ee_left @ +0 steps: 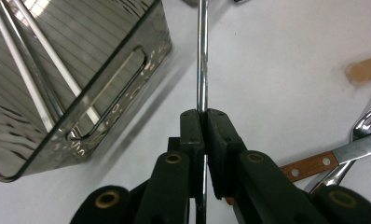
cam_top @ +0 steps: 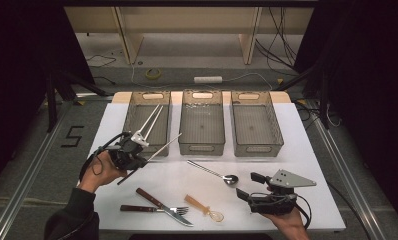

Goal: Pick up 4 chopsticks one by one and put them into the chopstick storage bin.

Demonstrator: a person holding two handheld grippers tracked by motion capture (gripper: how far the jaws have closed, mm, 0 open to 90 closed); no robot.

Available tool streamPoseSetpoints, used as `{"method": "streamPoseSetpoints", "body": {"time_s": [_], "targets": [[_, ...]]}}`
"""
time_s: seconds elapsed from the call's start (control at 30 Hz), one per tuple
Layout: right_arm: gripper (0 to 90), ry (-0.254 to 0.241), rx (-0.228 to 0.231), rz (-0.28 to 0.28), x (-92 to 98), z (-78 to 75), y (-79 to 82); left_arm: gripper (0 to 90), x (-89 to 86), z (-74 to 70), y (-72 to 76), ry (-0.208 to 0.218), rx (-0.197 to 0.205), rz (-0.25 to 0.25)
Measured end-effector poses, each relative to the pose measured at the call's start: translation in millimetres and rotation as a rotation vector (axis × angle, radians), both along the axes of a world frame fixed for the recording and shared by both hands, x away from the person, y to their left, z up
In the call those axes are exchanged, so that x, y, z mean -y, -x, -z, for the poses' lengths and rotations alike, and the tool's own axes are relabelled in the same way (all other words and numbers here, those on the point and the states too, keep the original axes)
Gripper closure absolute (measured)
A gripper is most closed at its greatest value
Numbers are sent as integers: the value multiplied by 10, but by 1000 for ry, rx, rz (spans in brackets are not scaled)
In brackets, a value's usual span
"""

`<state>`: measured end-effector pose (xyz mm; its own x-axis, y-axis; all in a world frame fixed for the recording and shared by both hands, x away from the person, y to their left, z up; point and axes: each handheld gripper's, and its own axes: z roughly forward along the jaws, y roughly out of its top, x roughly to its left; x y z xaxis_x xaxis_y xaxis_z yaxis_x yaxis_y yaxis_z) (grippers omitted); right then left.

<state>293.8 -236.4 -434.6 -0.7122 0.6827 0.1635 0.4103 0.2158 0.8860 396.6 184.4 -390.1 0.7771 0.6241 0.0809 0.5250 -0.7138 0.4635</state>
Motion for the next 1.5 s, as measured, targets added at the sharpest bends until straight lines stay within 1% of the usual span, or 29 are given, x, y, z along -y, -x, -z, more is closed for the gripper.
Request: {"method": "streamPoseSetpoints", "body": {"time_s": [0.2, 0.27, 0.37, 0.4, 0.47, 0.5, 0.57, 0.6, 0.67, 0.7, 0.73, 0.87, 0.93, 0.97, 1.03, 1.13, 1.2, 1.27, 1.33, 1.37, 1.4, 1.47, 1.5], "targets": [[241, 1, -2, 0, -3, 2, 2, 851, -35, -55, -13, 33, 31, -28], [241, 1, -2, 0, -3, 2, 1, 851, -41, -82, -8, 36, 39, -28], [241, 0, -1, 0, -2, 3, -2, 851, -48, -131, -10, 56, 65, -41], [241, 0, -1, -1, -3, 4, -2, 850, -53, -144, -12, 64, 76, -52], [242, 0, -3, 0, -4, 5, -1, 851, -70, -176, -24, 75, 85, -54], [241, 0, -3, 0, -4, 5, -1, 850, -75, -187, -29, 87, 91, -66], [242, 0, -3, 1, -3, 6, -2, 850, -92, -211, -50, 91, 92, -69], [242, 0, -4, 1, -3, 6, -2, 851, -100, -219, -62, 97, 99, -77], [241, 0, -4, 1, -4, 5, -1, 851, -112, -227, -82, 108, 96, -86], [241, -1, -4, 1, -5, 6, -1, 851, -117, -233, -90, 111, 104, -91], [241, 0, -5, 0, -5, 7, -2, 851, -122, -241, -101, 115, 100, -91], [242, 0, -8, 2, -3, 11, -6, 851, -128, -273, -140, 129, 112, -102], [241, 0, -7, 1, -3, 11, -7, 851, -145, -285, -192, 135, 110, -104], [241, -1, -8, 2, -3, 11, -5, 851, -166, -290, -227, 142, 117, -116], [241, 0, -7, 0, -3, 12, -5, 851, -215, -290, -296, 165, 116, -138], [241, -3, -6, 2, 5, 12, -9, 851, -267, -310, -357, 194, 128, -166], [241, -4, -9, 5, 8, 14, -14, 851, -291, -334, -394, 213, 138, -176], [241, -3, -9, 5, 5, 16, -16, 851, -305, -344, -426, 221, 150, -188], [242, -2, -9, 4, 2, 14, -12, 850, -313, -341, -468, 219, 155, -198], [242, -4, -9, 4, 2, 13, -11, 850, -319, -339, -494, 226, 157, -205], [241, -4, -10, 5, 3, 14, -11, 851, -326, -342, -524, 228, 152, -208], [241, -6, -11, 6, 6, 15, -11, 851, -333, -342, -586, 238, 159, -227], [241, -6, -9, 4, 8, 15, -11, 851, -340, -341, -620, 240, 155, -227]]}}
